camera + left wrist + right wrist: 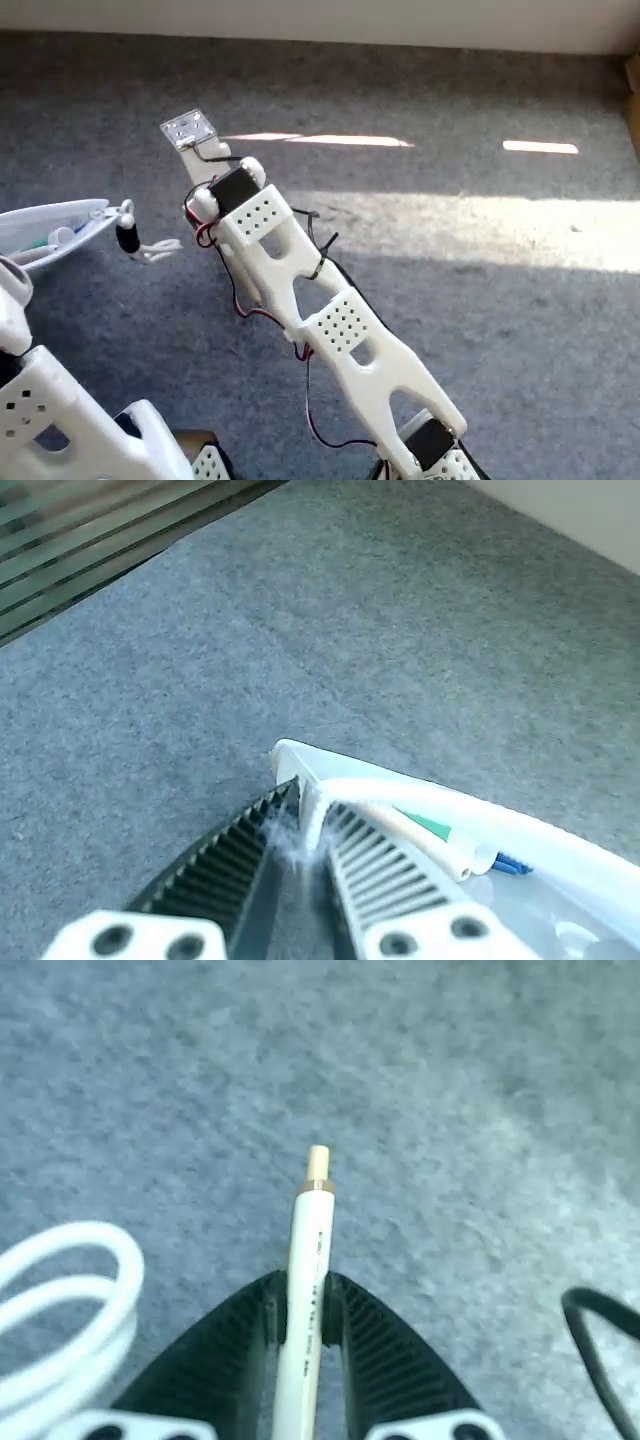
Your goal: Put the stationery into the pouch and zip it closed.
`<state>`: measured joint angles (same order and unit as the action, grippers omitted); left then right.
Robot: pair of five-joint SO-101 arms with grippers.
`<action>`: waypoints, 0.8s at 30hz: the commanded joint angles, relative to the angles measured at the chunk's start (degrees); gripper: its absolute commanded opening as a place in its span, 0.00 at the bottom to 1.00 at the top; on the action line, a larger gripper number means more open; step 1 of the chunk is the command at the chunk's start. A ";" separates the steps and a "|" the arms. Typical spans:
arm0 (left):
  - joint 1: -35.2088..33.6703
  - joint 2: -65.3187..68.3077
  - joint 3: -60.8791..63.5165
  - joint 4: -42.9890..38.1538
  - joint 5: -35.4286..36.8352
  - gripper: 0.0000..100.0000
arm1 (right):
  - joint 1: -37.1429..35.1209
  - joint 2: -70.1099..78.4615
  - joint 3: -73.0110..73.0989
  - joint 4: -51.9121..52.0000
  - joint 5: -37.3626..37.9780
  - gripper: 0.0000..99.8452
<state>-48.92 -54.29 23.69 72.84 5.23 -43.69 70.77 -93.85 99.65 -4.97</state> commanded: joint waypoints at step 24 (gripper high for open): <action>24.92 -0.13 -17.36 2.37 4.57 0.01 | 13.32 -17.54 0.22 1.71 2.46 0.00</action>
<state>-28.18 -54.37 12.44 75.12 8.75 -31.91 61.45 -94.11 100.00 -3.12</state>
